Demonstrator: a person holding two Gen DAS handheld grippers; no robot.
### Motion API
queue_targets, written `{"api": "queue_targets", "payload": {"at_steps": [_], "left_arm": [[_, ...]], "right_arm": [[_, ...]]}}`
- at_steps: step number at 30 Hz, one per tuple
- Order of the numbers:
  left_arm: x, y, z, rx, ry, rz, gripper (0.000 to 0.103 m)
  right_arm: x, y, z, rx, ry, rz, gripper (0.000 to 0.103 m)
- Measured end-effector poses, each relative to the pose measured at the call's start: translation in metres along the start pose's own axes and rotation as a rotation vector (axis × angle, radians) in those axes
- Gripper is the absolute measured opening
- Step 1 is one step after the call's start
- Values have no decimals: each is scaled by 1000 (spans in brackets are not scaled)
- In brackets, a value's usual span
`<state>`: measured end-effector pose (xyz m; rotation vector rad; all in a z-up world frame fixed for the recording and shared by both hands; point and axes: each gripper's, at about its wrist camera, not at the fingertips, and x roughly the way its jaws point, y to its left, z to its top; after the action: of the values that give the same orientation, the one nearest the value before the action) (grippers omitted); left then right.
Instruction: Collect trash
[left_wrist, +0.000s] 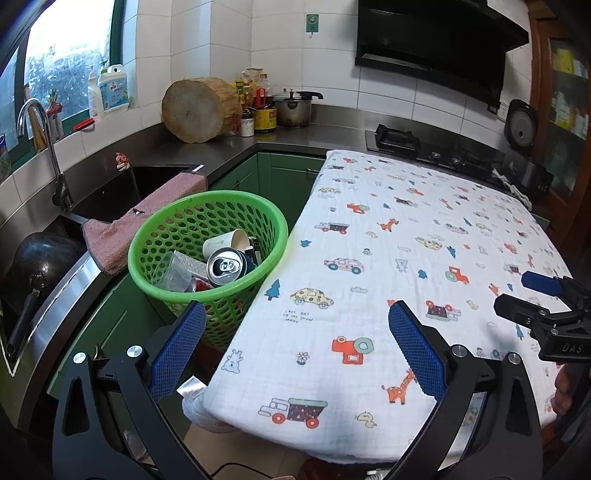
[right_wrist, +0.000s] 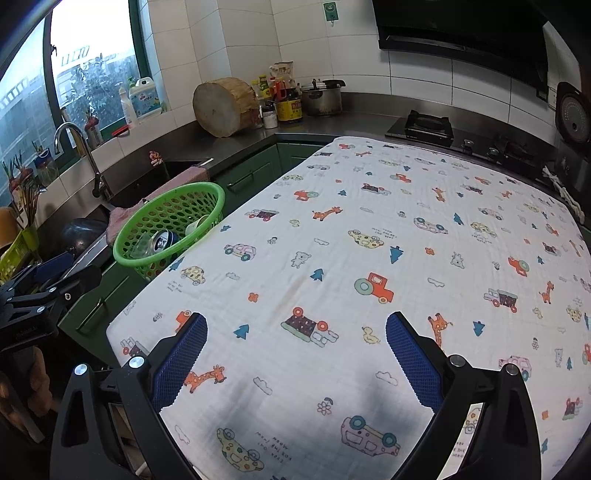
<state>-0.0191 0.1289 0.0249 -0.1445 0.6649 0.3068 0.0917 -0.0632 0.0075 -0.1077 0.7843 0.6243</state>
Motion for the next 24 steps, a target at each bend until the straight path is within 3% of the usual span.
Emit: {"api": "queue_targets", "payload": {"at_steps": [24], "left_arm": [[-3, 1, -1, 3, -5, -5, 98]], "right_arm": [[0, 0, 0, -16, 4, -10, 95]]}}
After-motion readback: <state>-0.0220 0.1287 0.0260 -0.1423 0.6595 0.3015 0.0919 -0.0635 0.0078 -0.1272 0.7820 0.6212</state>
